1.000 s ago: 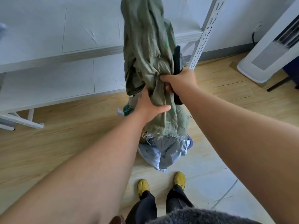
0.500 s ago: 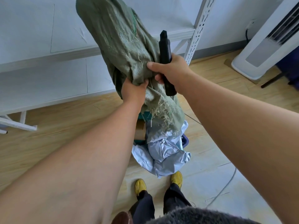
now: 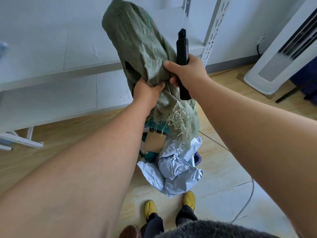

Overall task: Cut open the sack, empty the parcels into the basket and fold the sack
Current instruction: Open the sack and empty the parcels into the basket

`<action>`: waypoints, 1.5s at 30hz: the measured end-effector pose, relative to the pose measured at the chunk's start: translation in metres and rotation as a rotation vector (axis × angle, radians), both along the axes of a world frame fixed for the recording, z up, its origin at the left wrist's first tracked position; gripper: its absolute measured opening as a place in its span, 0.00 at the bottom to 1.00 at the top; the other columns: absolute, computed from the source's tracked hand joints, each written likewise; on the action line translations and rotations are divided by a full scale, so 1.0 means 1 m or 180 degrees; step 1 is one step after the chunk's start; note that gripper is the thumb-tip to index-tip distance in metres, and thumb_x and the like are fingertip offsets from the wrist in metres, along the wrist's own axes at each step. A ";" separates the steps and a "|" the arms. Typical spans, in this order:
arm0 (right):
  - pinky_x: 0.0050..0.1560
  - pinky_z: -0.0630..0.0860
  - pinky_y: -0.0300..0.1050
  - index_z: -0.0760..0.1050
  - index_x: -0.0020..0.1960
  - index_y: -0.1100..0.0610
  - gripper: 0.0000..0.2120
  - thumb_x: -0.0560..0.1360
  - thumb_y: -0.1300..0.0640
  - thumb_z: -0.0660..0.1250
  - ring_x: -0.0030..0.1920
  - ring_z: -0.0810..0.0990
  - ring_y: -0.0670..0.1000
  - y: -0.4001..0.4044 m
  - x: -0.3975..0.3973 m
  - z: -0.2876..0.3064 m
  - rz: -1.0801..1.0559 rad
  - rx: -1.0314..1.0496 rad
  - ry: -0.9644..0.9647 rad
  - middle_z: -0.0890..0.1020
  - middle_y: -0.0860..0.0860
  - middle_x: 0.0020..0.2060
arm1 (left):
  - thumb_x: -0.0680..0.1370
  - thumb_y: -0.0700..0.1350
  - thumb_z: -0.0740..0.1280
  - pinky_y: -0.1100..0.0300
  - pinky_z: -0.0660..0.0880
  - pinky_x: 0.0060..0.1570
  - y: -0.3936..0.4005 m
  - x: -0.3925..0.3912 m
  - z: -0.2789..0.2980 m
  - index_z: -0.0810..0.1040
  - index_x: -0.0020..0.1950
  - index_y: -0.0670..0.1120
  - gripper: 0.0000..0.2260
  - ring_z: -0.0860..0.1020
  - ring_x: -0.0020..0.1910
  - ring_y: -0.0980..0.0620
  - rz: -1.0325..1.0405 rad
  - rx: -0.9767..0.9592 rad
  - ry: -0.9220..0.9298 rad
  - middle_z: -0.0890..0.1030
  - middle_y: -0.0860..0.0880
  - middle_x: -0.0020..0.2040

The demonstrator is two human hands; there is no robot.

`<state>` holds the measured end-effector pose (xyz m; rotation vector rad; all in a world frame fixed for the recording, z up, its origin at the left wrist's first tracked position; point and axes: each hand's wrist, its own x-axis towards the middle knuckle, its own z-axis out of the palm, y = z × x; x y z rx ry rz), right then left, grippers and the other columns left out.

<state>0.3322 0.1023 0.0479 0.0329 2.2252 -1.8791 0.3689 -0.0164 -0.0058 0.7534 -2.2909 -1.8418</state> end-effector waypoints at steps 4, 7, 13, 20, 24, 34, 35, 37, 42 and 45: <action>0.29 0.77 0.39 0.72 0.47 0.58 0.13 0.72 0.55 0.75 0.22 0.76 0.46 0.003 0.003 0.013 -0.0138 -0.0089 0.0166 0.78 0.52 0.27 | 0.75 0.46 0.71 0.51 0.74 0.60 0.006 0.003 0.013 0.75 0.66 0.47 0.20 0.78 0.59 0.45 0.0028 0.0007 0.0216 0.81 0.48 0.58; 0.31 0.79 0.42 0.72 0.45 0.57 0.12 0.72 0.55 0.75 0.23 0.77 0.48 0.008 0.004 0.019 -0.0190 -0.0018 0.0190 0.78 0.52 0.27 | 0.75 0.48 0.71 0.50 0.74 0.61 0.009 0.003 0.023 0.74 0.67 0.48 0.20 0.77 0.59 0.44 -0.0201 -0.0313 0.0120 0.80 0.47 0.59; 0.28 0.78 0.42 0.71 0.43 0.57 0.11 0.73 0.57 0.74 0.22 0.76 0.49 0.019 0.020 0.007 -0.0114 0.0333 -0.0272 0.77 0.54 0.26 | 0.75 0.50 0.71 0.50 0.73 0.62 0.000 0.017 0.021 0.72 0.69 0.48 0.24 0.76 0.61 0.42 -0.0884 -0.0830 -0.0550 0.78 0.45 0.63; 0.25 0.76 0.38 0.72 0.49 0.60 0.12 0.74 0.56 0.73 0.20 0.76 0.47 0.017 0.040 -0.003 -0.0068 0.0622 -0.0351 0.79 0.55 0.27 | 0.74 0.49 0.72 0.46 0.74 0.61 -0.011 0.036 0.011 0.73 0.68 0.47 0.24 0.77 0.60 0.41 -0.1180 -0.0694 -0.0879 0.78 0.44 0.61; 0.24 0.76 0.38 0.72 0.48 0.59 0.11 0.74 0.56 0.72 0.21 0.77 0.47 0.012 0.051 -0.002 0.0059 0.0697 -0.0374 0.79 0.55 0.28 | 0.74 0.49 0.72 0.47 0.74 0.60 -0.016 0.048 0.006 0.73 0.68 0.47 0.24 0.77 0.59 0.42 -0.1150 -0.0797 -0.0861 0.79 0.44 0.61; 0.27 0.78 0.40 0.69 0.42 0.56 0.11 0.75 0.56 0.71 0.21 0.77 0.46 0.023 0.074 0.011 0.0195 0.0323 0.0080 0.77 0.54 0.27 | 0.77 0.49 0.69 0.57 0.72 0.56 -0.004 0.082 0.020 0.72 0.68 0.47 0.21 0.76 0.61 0.43 -0.0447 -0.1157 -0.0295 0.79 0.46 0.62; 0.29 0.80 0.43 0.68 0.41 0.56 0.12 0.75 0.56 0.71 0.22 0.77 0.47 0.028 0.077 0.015 0.0189 0.0283 0.0171 0.77 0.53 0.27 | 0.77 0.49 0.69 0.57 0.71 0.56 0.003 0.084 0.023 0.72 0.68 0.46 0.21 0.76 0.61 0.43 -0.0359 -0.1164 -0.0218 0.79 0.46 0.62; 0.36 0.83 0.49 0.68 0.41 0.55 0.12 0.75 0.56 0.71 0.23 0.77 0.48 0.041 0.081 0.025 0.0183 0.0183 0.0318 0.77 0.53 0.27 | 0.77 0.49 0.69 0.57 0.72 0.56 0.018 0.087 0.032 0.73 0.68 0.46 0.20 0.76 0.61 0.43 -0.0236 -0.1263 -0.0047 0.79 0.46 0.62; 0.38 0.84 0.51 0.70 0.42 0.54 0.12 0.73 0.54 0.73 0.25 0.78 0.50 0.074 0.091 0.048 0.0265 0.0001 0.0578 0.77 0.52 0.28 | 0.76 0.49 0.69 0.50 0.75 0.57 0.054 0.092 0.058 0.75 0.64 0.46 0.17 0.77 0.59 0.42 0.0023 -0.1433 0.0253 0.80 0.45 0.59; 0.35 0.83 0.46 0.71 0.45 0.55 0.13 0.71 0.54 0.76 0.26 0.78 0.50 0.092 0.100 0.053 0.0341 0.0029 0.0635 0.78 0.52 0.31 | 0.76 0.48 0.68 0.53 0.75 0.54 0.073 0.097 0.067 0.76 0.62 0.46 0.15 0.77 0.57 0.42 0.0075 -0.1386 0.0307 0.80 0.45 0.58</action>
